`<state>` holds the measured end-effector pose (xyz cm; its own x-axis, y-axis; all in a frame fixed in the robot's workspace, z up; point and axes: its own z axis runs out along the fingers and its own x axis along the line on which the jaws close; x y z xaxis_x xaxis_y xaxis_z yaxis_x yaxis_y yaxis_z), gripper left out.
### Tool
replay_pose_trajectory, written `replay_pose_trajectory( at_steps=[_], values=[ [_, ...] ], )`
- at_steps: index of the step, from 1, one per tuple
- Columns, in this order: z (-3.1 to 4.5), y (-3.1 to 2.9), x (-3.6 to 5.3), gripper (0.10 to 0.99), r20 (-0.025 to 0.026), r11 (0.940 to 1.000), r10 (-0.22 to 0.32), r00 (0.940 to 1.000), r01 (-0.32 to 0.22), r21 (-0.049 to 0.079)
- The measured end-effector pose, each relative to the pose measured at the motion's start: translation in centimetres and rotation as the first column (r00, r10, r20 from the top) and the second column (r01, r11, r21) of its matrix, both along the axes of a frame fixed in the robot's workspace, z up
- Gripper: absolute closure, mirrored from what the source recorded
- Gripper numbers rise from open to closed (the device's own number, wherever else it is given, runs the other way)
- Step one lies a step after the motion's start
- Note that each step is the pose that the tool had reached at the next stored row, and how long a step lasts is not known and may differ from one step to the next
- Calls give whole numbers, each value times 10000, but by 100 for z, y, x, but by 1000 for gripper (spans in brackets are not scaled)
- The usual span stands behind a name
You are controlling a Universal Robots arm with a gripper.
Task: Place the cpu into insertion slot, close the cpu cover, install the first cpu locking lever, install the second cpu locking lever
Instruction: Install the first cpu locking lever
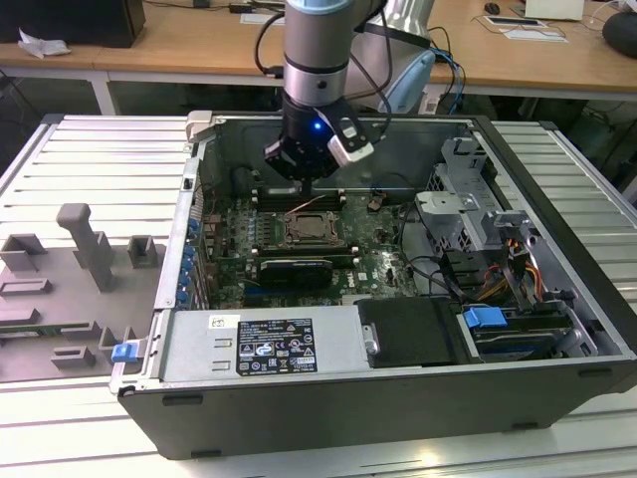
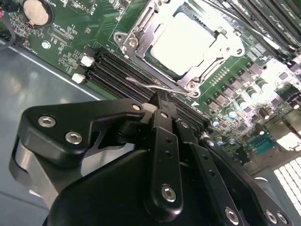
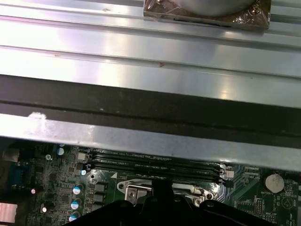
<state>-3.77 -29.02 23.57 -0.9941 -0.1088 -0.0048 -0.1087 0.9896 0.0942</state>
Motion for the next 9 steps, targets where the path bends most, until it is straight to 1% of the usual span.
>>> replay_pose_trajectory(
  at_steps=[4,9],
  values=[
    [-29,21,23,984,0,10000,7,10000,-7,13],
    [-68,25,68,984,-4,10000,4,10000,-4,10]
  ],
)
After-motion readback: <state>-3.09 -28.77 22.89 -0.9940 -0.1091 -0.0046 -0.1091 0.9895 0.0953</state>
